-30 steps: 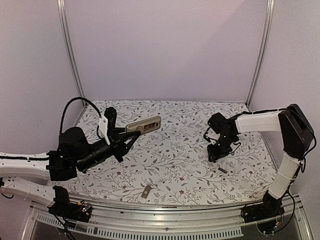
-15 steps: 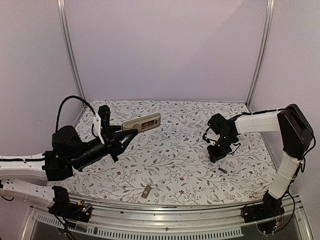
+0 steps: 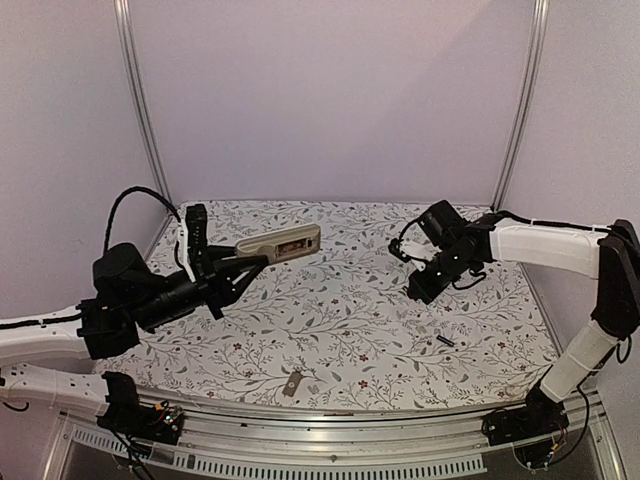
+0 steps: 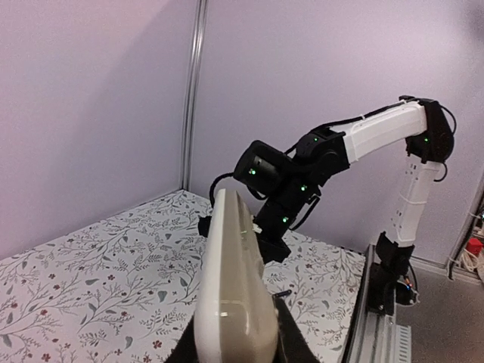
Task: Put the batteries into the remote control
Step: Pick up the battery at the center of the board, then load the battery into the battery compartment.
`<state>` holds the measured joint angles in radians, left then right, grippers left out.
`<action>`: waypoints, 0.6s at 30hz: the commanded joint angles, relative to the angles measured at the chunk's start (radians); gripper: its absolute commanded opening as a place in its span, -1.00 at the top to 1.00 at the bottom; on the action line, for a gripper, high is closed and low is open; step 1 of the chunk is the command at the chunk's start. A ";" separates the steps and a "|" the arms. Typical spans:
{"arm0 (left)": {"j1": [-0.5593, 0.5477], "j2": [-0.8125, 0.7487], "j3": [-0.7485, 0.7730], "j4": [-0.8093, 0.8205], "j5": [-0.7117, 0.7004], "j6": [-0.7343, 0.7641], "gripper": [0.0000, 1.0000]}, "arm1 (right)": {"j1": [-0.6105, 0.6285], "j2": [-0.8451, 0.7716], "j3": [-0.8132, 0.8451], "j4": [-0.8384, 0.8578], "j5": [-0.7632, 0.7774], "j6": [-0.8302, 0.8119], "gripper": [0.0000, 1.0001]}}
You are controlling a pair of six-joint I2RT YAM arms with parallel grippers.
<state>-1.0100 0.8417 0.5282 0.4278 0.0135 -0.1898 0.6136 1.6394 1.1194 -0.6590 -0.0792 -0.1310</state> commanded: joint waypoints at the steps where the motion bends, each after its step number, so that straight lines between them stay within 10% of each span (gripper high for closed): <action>1: 0.018 -0.006 0.004 0.016 0.169 -0.012 1.00 | 0.045 -0.158 0.029 0.080 -0.088 -0.175 1.00; 18: 0.019 0.066 0.046 0.084 0.333 -0.001 1.00 | 0.087 -0.508 -0.046 0.246 -0.318 -0.361 1.00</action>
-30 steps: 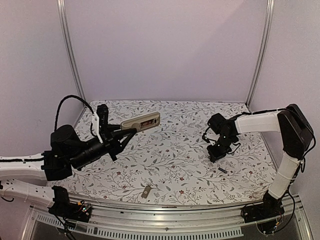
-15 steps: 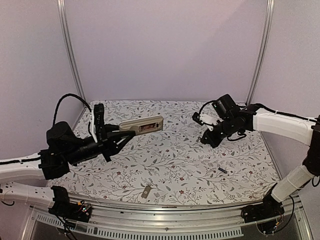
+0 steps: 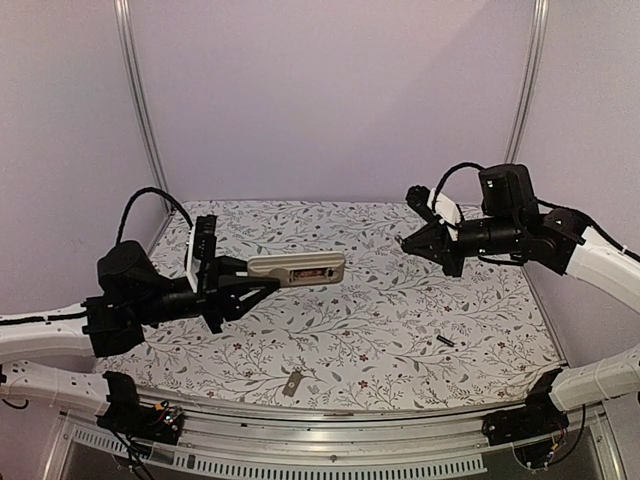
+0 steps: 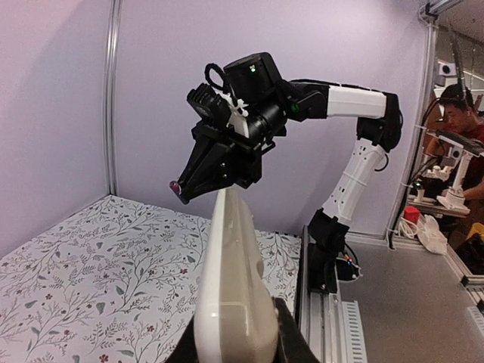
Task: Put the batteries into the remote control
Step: Load the battery into the battery compartment.
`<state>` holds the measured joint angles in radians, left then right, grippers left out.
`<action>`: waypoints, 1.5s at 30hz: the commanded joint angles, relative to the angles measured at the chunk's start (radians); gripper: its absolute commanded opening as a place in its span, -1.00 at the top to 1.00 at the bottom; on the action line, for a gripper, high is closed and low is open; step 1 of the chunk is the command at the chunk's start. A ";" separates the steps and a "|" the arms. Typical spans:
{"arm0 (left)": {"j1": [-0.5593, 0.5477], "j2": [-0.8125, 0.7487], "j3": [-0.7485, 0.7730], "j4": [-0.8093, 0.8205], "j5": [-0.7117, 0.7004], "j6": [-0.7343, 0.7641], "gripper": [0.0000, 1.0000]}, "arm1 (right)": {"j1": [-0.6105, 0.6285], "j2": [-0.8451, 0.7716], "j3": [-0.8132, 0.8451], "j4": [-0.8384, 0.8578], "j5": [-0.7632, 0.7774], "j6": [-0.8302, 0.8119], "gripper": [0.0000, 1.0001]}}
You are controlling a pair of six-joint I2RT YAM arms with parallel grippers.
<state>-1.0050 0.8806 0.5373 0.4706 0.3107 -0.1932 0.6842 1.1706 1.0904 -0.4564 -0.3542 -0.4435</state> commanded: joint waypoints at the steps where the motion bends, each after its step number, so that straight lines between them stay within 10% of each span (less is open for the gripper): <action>1: 0.014 0.035 0.040 0.042 0.032 0.002 1.00 | 0.025 -0.044 -0.014 0.044 -0.035 -0.055 1.00; 19: 0.014 0.183 0.130 -0.047 -0.279 -0.033 1.00 | 0.436 0.143 0.146 0.010 0.565 -0.274 1.00; 45: 0.015 0.215 0.083 -0.024 -0.301 -0.142 1.00 | 0.479 0.361 0.302 0.101 0.661 -0.370 1.00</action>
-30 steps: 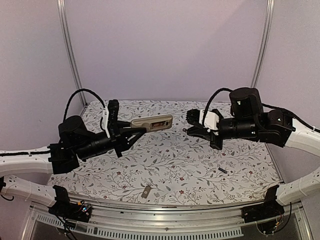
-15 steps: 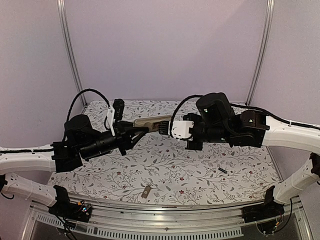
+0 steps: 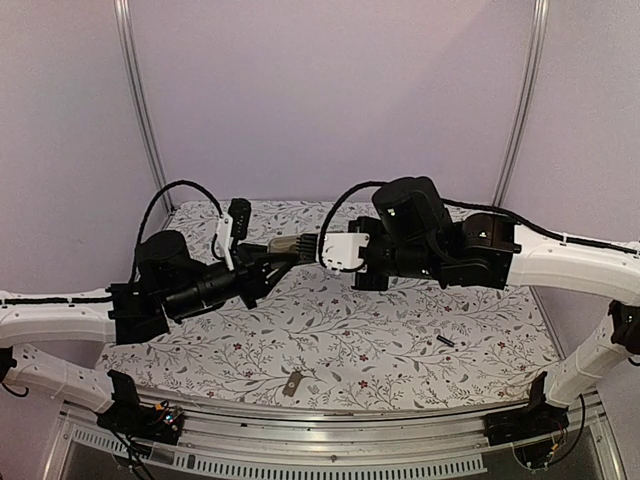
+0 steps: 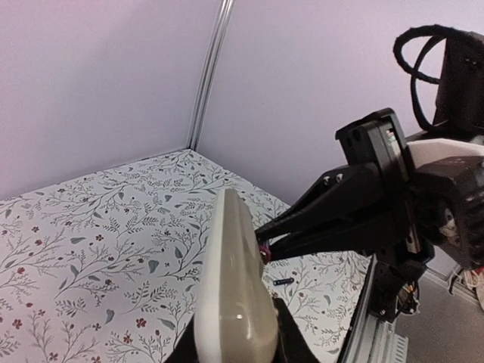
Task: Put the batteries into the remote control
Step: Load the battery into the battery compartment.
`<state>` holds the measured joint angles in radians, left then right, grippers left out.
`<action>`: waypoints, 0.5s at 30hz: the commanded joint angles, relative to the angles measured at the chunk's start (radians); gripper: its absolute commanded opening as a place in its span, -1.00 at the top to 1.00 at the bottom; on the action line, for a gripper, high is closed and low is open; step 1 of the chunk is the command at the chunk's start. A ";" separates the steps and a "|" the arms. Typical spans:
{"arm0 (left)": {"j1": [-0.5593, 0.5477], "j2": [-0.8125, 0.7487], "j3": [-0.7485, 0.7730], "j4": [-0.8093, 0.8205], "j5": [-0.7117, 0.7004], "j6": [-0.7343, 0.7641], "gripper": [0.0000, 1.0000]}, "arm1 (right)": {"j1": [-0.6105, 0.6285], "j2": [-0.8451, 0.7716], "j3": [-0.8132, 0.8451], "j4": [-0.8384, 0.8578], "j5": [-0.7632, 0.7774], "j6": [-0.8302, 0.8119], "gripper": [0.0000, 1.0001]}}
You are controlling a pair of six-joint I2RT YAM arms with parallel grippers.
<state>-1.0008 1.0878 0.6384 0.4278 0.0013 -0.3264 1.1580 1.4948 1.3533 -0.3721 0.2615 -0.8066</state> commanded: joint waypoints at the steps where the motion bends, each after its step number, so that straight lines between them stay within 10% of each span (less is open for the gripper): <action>1: 0.010 0.009 -0.018 0.020 0.011 -0.010 1.00 | 0.006 0.043 0.044 0.015 0.049 -0.006 1.00; 15: 0.010 0.002 -0.033 0.052 0.019 -0.021 1.00 | 0.016 0.098 0.066 -0.014 0.111 -0.028 1.00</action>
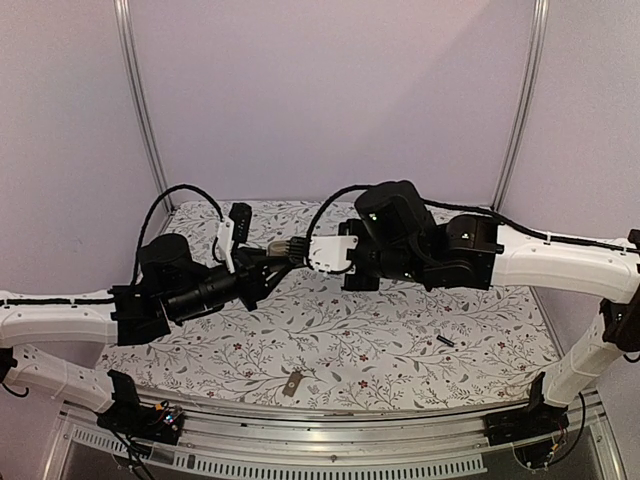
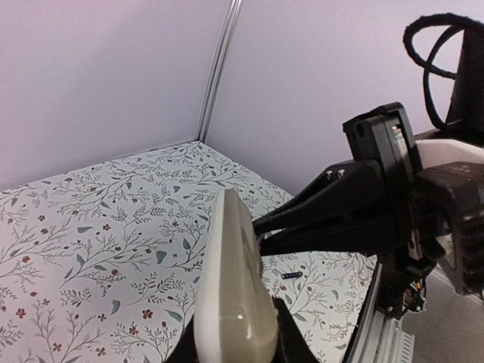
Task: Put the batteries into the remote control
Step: Load the battery into the battery compartment.
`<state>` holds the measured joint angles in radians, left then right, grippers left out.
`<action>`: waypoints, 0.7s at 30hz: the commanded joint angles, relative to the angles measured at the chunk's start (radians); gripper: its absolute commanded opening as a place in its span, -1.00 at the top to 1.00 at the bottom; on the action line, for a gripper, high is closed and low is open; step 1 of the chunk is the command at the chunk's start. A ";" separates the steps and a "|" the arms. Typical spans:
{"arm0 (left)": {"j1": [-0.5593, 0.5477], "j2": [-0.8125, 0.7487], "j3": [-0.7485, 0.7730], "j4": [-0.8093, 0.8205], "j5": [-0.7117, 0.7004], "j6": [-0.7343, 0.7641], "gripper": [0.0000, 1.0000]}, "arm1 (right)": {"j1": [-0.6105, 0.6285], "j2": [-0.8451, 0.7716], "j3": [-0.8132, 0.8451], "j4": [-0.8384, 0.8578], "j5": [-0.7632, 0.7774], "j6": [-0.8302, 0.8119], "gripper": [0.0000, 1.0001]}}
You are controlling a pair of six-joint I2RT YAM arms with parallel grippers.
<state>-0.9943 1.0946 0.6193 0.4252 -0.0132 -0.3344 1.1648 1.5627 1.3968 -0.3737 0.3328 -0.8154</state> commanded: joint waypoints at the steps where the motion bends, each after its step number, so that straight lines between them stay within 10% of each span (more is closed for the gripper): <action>1: 0.004 -0.004 -0.015 0.059 0.034 -0.016 1.00 | 0.013 0.032 0.022 -0.015 0.046 -0.027 1.00; 21: -0.002 0.009 -0.056 0.185 0.063 -0.072 1.00 | 0.071 0.128 0.090 -0.064 0.232 -0.130 1.00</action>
<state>-0.9916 1.1076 0.5617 0.4988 -0.0120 -0.3962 1.2320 1.6512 1.4540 -0.4049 0.5068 -0.9192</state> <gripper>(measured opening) 0.180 0.036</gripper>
